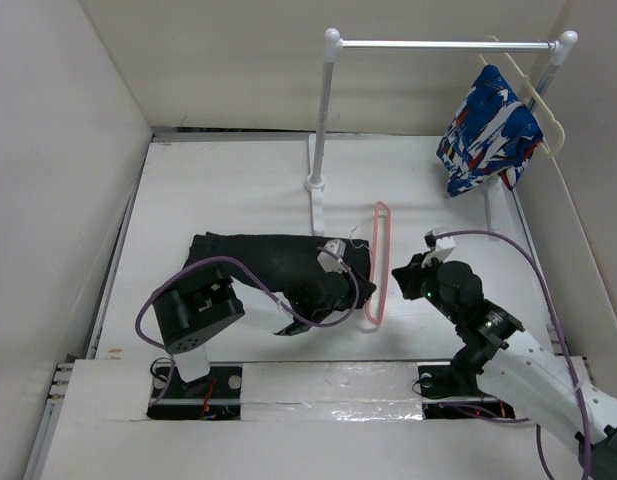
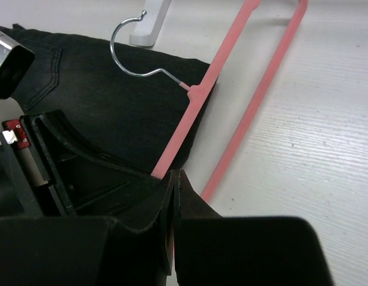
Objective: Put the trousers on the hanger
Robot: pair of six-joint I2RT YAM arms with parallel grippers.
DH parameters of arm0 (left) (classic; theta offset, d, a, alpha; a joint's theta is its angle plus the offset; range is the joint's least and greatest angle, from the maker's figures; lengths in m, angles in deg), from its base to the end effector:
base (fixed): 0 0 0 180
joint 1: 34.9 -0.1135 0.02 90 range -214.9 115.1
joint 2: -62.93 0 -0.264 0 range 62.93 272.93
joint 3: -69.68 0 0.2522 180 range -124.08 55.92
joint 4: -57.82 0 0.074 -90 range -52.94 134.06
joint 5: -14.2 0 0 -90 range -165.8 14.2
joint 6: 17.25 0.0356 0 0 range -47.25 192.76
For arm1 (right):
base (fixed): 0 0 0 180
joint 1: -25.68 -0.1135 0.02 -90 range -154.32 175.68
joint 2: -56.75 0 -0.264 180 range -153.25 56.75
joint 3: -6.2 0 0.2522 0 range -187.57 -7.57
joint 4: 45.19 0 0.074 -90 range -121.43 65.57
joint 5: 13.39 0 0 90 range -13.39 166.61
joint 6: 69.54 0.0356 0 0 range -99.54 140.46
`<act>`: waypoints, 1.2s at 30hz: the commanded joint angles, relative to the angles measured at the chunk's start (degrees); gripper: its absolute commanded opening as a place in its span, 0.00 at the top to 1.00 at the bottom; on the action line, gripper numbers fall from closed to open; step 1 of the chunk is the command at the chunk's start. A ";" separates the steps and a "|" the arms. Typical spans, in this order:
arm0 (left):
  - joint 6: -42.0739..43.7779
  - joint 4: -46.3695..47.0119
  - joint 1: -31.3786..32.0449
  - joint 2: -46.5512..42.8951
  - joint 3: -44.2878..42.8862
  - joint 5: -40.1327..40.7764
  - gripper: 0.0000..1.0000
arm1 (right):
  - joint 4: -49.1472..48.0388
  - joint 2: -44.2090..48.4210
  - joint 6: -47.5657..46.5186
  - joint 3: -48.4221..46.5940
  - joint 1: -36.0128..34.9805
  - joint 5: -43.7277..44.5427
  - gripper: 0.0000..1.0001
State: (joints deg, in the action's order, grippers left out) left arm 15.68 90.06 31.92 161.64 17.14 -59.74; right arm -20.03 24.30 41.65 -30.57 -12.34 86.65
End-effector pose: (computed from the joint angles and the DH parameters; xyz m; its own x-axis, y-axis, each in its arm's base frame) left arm 0.1428 -0.3084 0.1665 -0.7043 -0.4044 -0.5835 0.3432 0.5256 -0.7784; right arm 0.1225 0.0879 0.2354 -0.4341 0.1124 -0.8938 -0.3445 0.8961 0.2800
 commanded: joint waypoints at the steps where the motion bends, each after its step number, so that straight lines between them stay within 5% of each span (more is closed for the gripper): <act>1: -2.16 4.36 -0.29 -1.07 0.55 4.42 1.00 | -8.66 -2.96 0.96 1.12 -0.48 -3.10 0.97; 7: -2.68 5.15 -0.29 1.30 1.25 5.21 1.00 | -17.62 -15.25 1.05 1.82 -0.48 -4.33 0.94; 24: -2.77 6.47 -1.35 2.71 3.19 4.34 1.00 | -33.45 -36.63 0.16 0.33 6.99 -16.81 0.61; 36: -3.48 7.26 -1.88 3.32 4.33 4.25 1.00 | -41.80 -45.51 2.27 2.08 8.75 -19.36 0.66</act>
State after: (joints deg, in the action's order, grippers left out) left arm 12.13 95.30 30.39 164.46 20.53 -55.96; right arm -54.56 -19.65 42.89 -29.11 -4.21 69.15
